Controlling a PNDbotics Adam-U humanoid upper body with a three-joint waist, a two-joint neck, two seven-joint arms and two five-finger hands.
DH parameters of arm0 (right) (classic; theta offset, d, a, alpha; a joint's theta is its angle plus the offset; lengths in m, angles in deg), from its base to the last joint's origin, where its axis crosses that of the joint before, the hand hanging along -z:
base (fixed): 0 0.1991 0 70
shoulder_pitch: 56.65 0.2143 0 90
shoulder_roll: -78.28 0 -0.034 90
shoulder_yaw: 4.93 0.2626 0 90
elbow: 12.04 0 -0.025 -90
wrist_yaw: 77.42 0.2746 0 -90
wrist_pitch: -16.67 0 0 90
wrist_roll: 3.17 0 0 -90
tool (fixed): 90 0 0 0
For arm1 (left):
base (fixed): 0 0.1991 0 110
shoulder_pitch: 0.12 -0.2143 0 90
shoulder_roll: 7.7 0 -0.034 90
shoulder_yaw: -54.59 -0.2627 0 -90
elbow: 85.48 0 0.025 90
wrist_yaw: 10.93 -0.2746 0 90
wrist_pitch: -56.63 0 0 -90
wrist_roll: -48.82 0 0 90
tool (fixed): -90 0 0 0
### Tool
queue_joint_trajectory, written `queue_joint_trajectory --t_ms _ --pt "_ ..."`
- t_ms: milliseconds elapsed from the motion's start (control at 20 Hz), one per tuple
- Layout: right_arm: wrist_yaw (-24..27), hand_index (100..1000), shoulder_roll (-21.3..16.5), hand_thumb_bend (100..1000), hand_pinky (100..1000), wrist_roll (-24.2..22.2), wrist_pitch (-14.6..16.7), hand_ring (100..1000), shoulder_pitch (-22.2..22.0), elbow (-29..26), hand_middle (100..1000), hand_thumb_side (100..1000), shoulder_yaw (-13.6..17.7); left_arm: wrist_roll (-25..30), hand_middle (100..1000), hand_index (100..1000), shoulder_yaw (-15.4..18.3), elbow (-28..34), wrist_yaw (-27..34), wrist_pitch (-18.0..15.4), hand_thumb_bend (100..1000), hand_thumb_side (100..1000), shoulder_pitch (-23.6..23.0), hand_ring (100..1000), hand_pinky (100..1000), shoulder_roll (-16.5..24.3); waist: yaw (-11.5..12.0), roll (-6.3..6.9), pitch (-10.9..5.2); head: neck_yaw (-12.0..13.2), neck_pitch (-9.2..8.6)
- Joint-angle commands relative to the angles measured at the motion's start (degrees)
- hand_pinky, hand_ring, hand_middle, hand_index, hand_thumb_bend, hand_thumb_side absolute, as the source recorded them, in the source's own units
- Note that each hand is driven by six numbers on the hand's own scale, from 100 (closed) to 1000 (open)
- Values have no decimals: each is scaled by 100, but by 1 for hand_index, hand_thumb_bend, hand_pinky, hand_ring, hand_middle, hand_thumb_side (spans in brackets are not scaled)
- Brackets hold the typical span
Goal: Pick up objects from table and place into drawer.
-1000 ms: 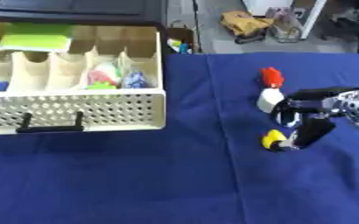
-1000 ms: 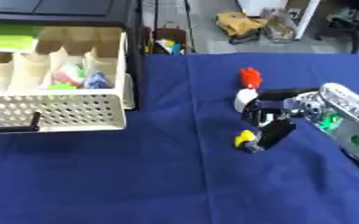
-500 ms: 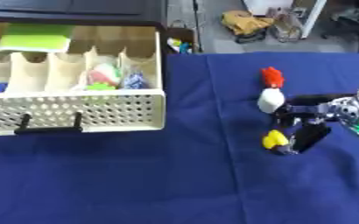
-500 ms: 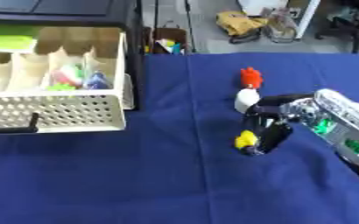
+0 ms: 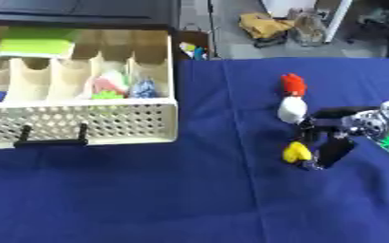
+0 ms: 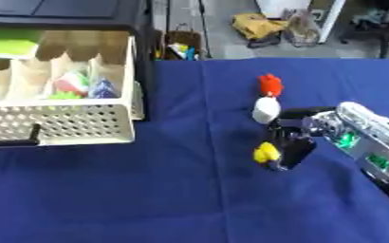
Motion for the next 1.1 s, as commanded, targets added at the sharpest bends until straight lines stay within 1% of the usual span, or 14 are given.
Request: queue_joint_trajectory --t_ms 50,150,900,950,1100 --pt "-25 783 -105 449 611 22 -25 740 66 32 602 353 51 25 617 819 7 75 -25 -3 254 983 63 558 378 28 8 20 -77 -26 -77" --pt "-24 772 -90 444 600 43 -29 730 68 54 591 337 38 29 617 819 6 75 -31 -1 254 983 65 558 377 21 12 20 -68 -31 -78" --pt "-16 772 -74 444 600 78 -23 730 76 89 591 337 19 29 617 819 3 75 -41 3 254 983 67 558 377 15 13 19 -62 -32 -79" --pt "-18 646 -69 402 518 80 -27 657 77 91 519 362 21 29 617 819 3 75 -42 4 254 983 67 558 374 13 15 18 -58 -35 -81" --pt "-106 620 37 380 505 240 -120 647 102 148 511 359 14 45 618 819 -1 75 -58 13 255 983 77 558 373 -8 38 8 -20 -55 -111"
